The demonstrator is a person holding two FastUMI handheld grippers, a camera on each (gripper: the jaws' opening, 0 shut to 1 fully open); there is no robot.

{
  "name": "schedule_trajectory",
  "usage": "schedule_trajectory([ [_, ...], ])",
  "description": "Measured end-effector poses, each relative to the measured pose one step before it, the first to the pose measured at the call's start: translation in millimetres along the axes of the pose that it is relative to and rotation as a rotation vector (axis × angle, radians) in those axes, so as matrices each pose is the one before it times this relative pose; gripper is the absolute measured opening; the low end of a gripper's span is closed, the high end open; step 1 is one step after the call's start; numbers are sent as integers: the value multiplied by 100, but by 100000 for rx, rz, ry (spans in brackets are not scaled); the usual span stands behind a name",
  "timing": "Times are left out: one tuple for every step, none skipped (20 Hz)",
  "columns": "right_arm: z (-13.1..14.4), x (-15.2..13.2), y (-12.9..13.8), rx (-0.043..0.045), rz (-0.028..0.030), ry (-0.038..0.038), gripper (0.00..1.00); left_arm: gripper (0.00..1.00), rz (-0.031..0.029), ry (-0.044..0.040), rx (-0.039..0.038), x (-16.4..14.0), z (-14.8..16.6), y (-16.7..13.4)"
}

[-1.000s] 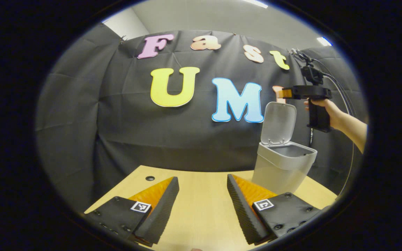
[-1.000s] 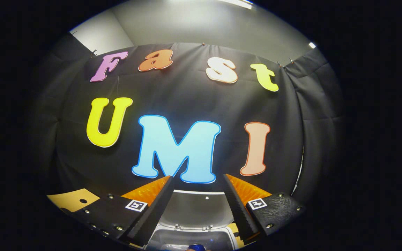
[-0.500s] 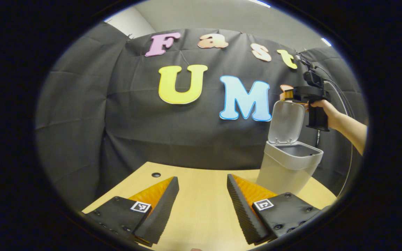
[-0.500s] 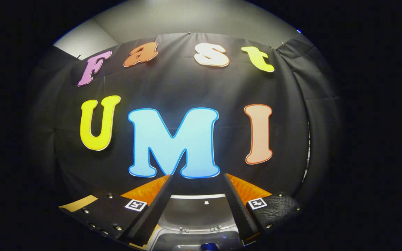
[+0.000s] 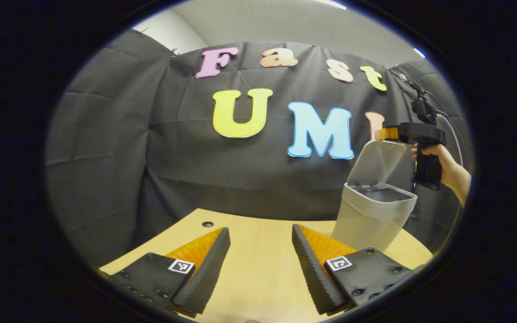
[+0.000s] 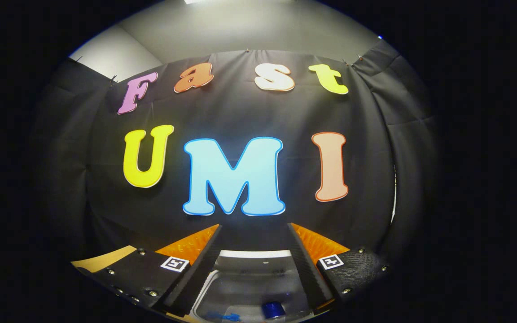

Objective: Press the lid of the desktop garbage bin to open it, pick up the crumpled paper on the desktop and throw it into the bin, then pick up the pop can on the desktop and drop it into the bin, and finally close the garbage bin lid.

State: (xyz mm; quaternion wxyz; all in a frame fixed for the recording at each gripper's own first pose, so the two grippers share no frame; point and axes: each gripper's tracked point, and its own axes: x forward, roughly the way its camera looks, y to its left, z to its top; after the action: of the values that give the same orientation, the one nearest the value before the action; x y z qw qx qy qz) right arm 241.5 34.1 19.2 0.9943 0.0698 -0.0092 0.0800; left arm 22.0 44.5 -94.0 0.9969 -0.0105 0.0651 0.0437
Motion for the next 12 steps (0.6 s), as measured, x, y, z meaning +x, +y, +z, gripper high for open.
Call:
schedule_trajectory([
  [-758,-862,70,-312,257,910,90,94,-162,200,433,-539,-69,-289],
  [-786,-758,51,-503,351,646,90,94,-379,-190,586,-456,-38,-171],
  [-778,-775,31,-60,275,794,90,94,-537,-302,691,-504,91,-295],
  [-719,-568,20,234,105,904,90,94,-189,-398,807,-288,123,-255],
  [-760,-479,18,331,-95,1073,90,94,92,-238,529,-332,85,-93],
  [-601,-347,20,140,-167,822,90,94,25,-81,-143,-287,-10,-115],
  [-592,-314,10,374,-189,175,90,94,-236,91,-654,-203,-35,-273],
  [-469,-257,48,-398,-123,-176,90,94,-265,366,-573,-240,28,-134],
  [-522,-261,25,-368,-239,-236,89,94,-75,260,-312,-179,-208,-102],
  [-519,-225,12,-437,-191,-315,90,94,-85,48,-64,-228,-128,13],
  [-700,-116,100,-305,-155,-65,90,94,83,21,40,-210,-13,53],
  [-557,-242,-36,-234,-242,34,90,94,203,-34,44,9,80,-67],
])
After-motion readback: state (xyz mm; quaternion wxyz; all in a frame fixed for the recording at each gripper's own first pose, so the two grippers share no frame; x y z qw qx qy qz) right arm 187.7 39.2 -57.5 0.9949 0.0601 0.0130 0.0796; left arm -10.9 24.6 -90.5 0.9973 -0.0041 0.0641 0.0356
